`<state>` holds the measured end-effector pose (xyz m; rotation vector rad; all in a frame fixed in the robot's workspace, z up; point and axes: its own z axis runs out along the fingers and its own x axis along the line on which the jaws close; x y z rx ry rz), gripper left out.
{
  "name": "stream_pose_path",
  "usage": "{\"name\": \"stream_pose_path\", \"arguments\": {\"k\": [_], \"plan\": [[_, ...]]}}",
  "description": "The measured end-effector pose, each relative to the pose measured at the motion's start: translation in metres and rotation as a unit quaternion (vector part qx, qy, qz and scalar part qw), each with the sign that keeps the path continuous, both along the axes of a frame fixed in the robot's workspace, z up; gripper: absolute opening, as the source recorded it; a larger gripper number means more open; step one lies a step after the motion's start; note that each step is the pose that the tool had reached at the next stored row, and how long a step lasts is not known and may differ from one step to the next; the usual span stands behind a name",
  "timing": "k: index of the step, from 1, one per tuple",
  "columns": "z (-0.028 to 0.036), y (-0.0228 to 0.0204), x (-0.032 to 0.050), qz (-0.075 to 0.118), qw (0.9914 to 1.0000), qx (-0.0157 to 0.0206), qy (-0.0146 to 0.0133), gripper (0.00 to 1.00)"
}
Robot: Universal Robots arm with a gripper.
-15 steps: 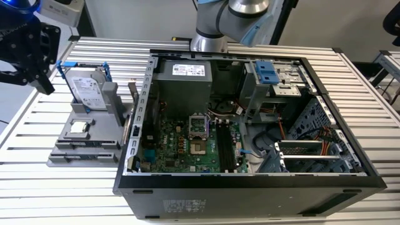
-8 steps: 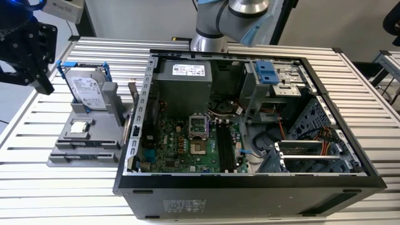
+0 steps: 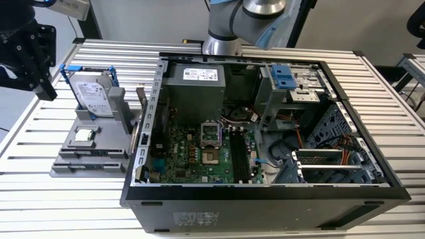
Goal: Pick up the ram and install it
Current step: 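Pick up the ram and move it above insertion slot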
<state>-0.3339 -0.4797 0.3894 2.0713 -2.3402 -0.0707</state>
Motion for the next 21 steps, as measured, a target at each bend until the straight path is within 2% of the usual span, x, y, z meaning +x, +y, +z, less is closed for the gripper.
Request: {"name": "stream_pose_path", "arguments": {"k": [2,5,12,17,19,21], "plan": [[0.0000,0.0000,0.0000,0.016,0.99986,0.0000,-0.0002,0.00],[0.0000,0.0000,0.0000,0.041,0.99914,0.0000,-0.0004,0.00],[0.0000,0.0000,0.0000,0.093,0.99563,0.0000,-0.0010,0.00],[0.0000,0.0000,0.0000,0.096,0.99541,0.0000,-0.0011,0.00],[-0.0003,0.0001,0.0000,0.096,0.99541,-0.0001,-0.0026,0.00],[-0.0012,0.0000,0.0000,0.096,0.99540,0.0019,-0.0046,0.00]]}}
